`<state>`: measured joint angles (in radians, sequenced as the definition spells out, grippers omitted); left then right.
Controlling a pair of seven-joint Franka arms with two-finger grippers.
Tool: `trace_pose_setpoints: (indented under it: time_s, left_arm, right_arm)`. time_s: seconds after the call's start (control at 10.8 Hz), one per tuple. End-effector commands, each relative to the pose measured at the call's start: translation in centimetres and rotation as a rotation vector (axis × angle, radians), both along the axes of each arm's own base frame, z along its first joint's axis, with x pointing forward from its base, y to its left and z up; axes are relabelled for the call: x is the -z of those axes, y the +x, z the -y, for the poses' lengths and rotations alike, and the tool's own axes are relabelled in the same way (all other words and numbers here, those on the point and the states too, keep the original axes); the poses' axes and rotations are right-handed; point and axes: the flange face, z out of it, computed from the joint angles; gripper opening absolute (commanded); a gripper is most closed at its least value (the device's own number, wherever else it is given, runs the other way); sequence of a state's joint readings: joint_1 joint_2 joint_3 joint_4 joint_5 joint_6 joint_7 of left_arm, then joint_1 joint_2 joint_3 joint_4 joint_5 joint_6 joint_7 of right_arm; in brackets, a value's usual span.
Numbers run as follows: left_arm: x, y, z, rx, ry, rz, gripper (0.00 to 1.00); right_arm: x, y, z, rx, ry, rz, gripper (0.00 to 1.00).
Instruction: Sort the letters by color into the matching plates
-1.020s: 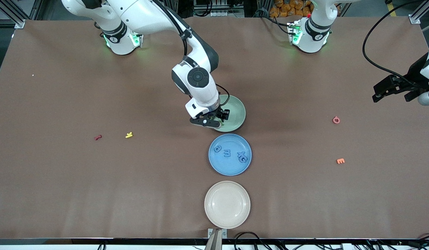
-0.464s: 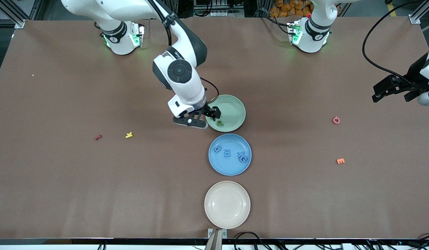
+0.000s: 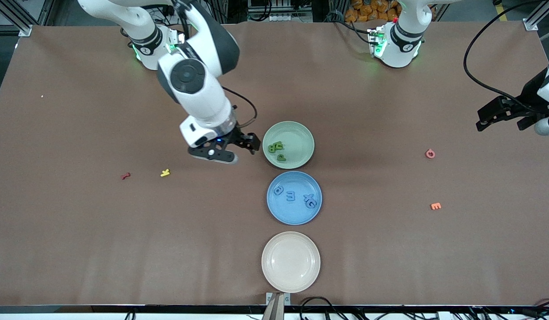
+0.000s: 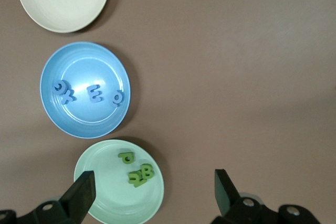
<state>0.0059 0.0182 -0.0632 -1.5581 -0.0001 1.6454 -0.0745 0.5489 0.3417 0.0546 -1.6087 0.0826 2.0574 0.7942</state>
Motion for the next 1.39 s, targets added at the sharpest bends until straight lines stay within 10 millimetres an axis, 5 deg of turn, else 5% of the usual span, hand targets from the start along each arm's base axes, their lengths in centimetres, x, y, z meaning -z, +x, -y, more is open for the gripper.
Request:
trace_pose_setpoints:
  time_s: [0.0, 0.56, 0.93, 1.3]
  left_arm:
    - [-0.3, 0.2, -0.1, -0.006, 0.018, 0.009, 1.00]
    - [-0.6, 0.3, 1.5, 0.017, 0.013, 0.030, 1.00]
    - [-0.9, 0.2, 1.5, 0.019, 0.005, 0.037, 1.00]
    - [-1.1, -0.1, 3.3, 0.007, 0.000, 0.040, 1.00]
  right_arm:
    - [-5.8, 0.3, 6.6, -0.041, 0.011, 0.020, 1.00]
    - [-13.0, -0.9, 17.4, -0.143, -0.015, 0.058, 1.00]
    - [-15.4, -1.5, 25.2, -0.031, -0.042, -0.008, 1.00]
    - [-17.3, -1.7, 30.9, -0.200, -0.063, 0.023, 1.00]
